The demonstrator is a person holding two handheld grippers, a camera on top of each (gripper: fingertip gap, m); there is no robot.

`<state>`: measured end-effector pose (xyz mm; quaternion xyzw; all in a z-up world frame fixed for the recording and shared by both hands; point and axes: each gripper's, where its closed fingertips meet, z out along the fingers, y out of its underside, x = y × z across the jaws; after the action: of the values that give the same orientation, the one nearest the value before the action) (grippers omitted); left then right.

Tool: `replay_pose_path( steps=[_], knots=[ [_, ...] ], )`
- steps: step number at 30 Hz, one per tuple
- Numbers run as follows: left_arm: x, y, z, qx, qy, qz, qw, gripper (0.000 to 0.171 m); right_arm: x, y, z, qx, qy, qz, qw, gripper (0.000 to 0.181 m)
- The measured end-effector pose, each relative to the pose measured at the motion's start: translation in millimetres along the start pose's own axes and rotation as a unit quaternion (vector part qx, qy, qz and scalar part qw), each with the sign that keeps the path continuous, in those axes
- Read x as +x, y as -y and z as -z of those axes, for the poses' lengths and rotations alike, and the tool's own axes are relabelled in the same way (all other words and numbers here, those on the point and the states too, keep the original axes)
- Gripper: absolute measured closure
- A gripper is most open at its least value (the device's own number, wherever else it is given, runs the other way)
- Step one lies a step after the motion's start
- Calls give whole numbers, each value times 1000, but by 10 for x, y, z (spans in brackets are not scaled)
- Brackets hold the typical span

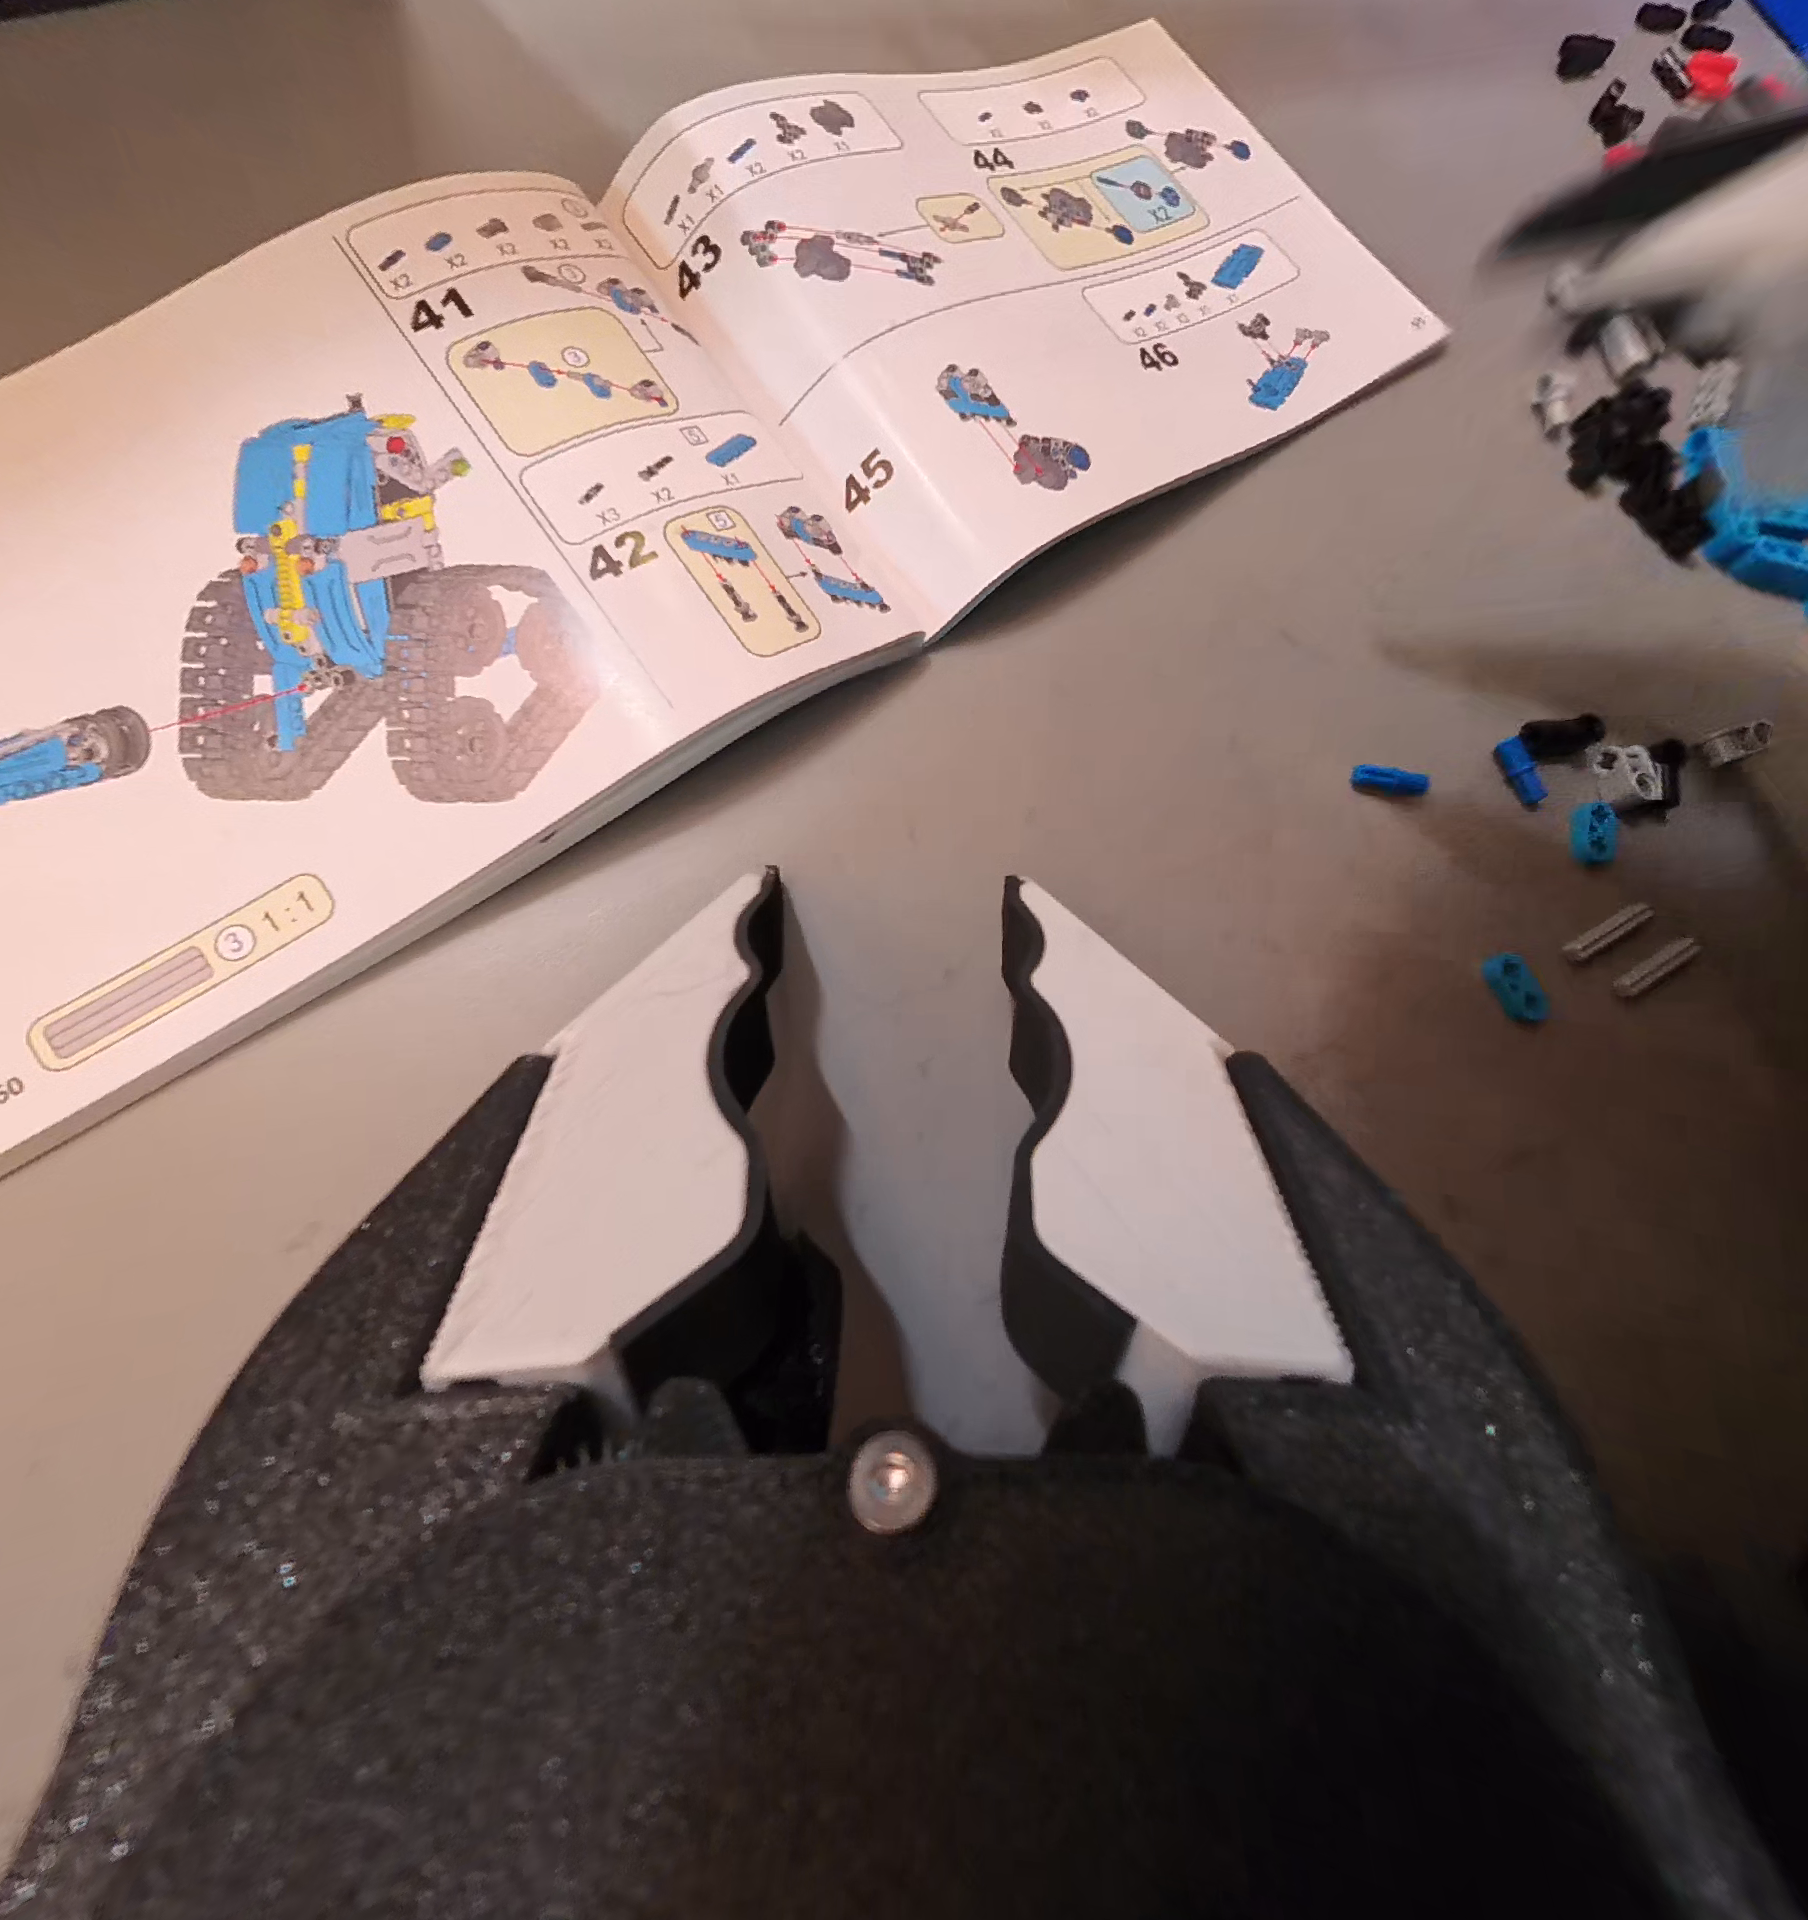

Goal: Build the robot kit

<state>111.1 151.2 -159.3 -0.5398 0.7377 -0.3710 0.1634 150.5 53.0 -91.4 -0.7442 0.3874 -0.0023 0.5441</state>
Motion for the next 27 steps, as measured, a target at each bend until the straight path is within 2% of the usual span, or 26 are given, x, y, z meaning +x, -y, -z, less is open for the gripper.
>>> replay_pose_path(
  steps=[3, 5, 8, 12, 15, 18, 22, 24, 25, 27],
  knots=[
    [10, -7, -5, 1, 6, -13, 1000, 128, 100, 358, 332, 72, -67, 73, 992, 157],
    [13, -10, -6, 2, 8, -18, 1000, 127, 140, 487, 492, 121, -104, 123, 980, 164],
    [13, -12, -11, 1, 12, -24, 1000, 127, 9, 536, 572, 179, -79, 174, 965, 180],
    [11, -24, -17, -3, 28, -42, 999, 127, 47, 448, 443, 141, -64, 172, 973, 169],
    [19, -40, -9, -4, 52, -52, 997, 128, 27, 251, 225, 87, -5, 139, 986, 146],
    [23, -49, -2, -3, 54, -39, 998, 128, -15, 132, 129, 48, 30, 131, 990, 147],
    [55, -84, 29, -5, 53, -38, 998, 126, -62, 341, 285, 123, 14, 228, 966, 148],
    [108, -104, 40, -9, 40, -39, 998, 120, 36, 353, 362, 118, -26, 253, 960, 147],
    [156, -107, 40, -11, 26, -40, 999, 109, 77, 332, 389, 109, -42, 263, 958, 147],
    [174, -102, 43, -13, 19, -32, 999, 104, 121, 243, 435, 80, -58, 262, 960, 146]
  ],
)
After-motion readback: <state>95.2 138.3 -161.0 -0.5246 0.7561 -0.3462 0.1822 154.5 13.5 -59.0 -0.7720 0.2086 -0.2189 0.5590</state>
